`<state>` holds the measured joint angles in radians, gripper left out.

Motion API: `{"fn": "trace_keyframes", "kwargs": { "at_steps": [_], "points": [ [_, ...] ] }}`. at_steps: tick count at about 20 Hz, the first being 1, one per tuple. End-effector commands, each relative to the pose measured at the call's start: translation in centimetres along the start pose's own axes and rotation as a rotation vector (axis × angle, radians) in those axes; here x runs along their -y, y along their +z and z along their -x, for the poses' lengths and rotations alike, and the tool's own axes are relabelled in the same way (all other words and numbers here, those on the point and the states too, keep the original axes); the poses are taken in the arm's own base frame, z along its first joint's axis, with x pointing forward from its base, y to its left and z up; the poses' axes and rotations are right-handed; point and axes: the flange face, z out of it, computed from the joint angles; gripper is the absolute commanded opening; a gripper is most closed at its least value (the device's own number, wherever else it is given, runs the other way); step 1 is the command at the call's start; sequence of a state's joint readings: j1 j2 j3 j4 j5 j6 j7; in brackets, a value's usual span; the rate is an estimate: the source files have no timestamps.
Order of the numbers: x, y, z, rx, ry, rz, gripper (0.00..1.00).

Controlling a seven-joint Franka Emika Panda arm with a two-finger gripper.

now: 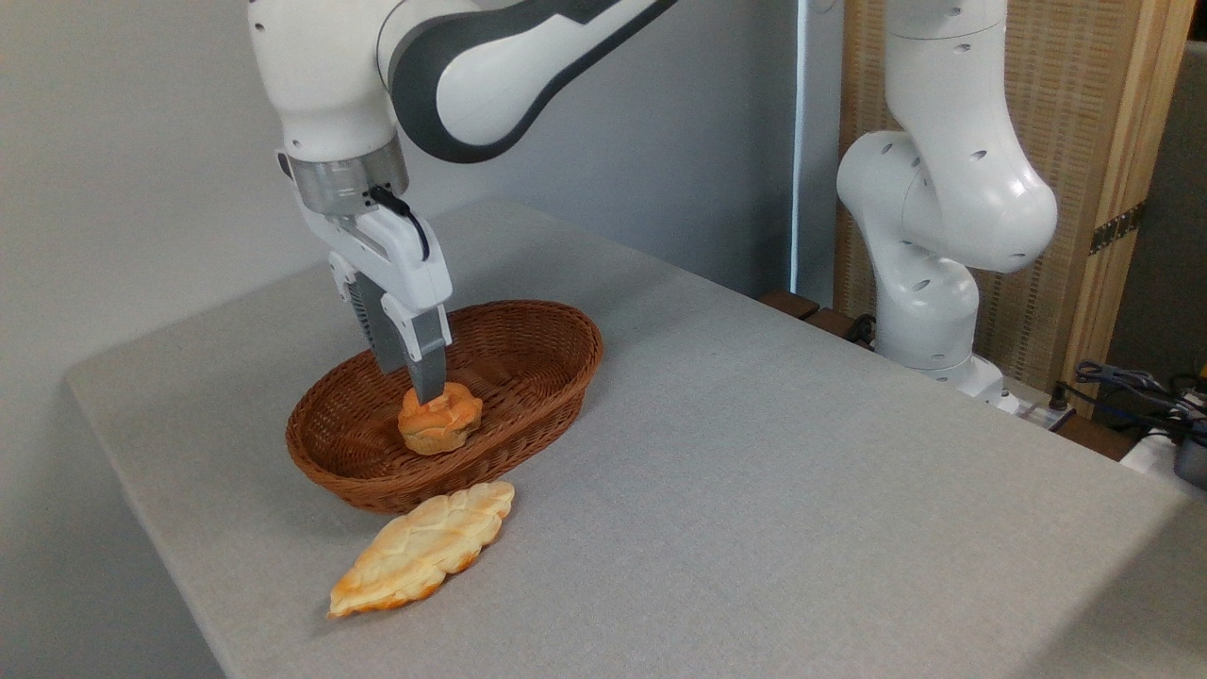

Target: Put bread into the basket

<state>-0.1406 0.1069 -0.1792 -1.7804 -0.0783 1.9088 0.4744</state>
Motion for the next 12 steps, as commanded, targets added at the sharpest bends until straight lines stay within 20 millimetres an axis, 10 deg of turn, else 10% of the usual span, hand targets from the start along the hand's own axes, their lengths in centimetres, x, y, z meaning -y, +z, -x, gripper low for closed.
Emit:
{"fn": "trace_keyframes", "kwargs": {
  "at_steps": [1,12],
  "points": [
    [1.3,-3.6,-0.1,-0.017,0.013,-0.014,1.0],
    [8.9,-11.9,2.8,0.069,0.103,-0.072,1.0]
  ]
}}
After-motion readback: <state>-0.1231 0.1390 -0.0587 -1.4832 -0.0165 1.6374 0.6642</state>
